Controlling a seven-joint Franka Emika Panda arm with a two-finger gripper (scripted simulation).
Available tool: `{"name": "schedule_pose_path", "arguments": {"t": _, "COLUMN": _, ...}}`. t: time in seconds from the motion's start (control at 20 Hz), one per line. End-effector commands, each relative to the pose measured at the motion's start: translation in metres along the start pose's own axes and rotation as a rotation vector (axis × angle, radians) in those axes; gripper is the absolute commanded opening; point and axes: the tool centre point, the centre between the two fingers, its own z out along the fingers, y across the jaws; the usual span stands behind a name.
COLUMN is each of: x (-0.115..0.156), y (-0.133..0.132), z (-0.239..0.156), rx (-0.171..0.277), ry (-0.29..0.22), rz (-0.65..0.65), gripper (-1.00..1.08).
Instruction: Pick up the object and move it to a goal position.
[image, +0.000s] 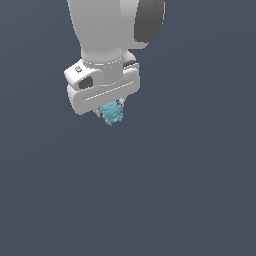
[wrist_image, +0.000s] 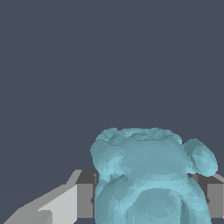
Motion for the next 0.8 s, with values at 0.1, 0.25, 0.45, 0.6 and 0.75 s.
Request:
{"name": "schedule_pose_path", "arguments": {"t": 0.1, "x": -0.004, "y": 0.013, "z": -0.046, "rx": 0.001, "ry": -0.001, "rz": 0.000, "gripper": -1.00}}
{"name": "schedule_pose_path", "arguments": {"t": 0.25, "x": -0.006, "y": 0.021, "z": -0.072, "rx": 0.000, "ry": -0.001, "rz": 0.000, "gripper": -1.00}}
{"name": "schedule_pose_path", "arguments": {"t": 0.45, "x": -0.008, "y": 0.029, "z": -0.099, "rx": 0.000, "ry": -0.002, "rz": 0.000, "gripper": -1.00}}
{"name": "schedule_pose_path", "arguments": {"t": 0.6, "x": -0.009, "y": 0.033, "z": -0.113, "rx": 0.000, "ry": -0.002, "rz": 0.001, "gripper": -1.00}}
{"name": "schedule_pose_path", "arguments": {"t": 0.75, "x": -0.009, "y": 0.037, "z": -0.123, "rx": 0.000, "ry": -0.002, "rz": 0.001, "gripper": -1.00}}
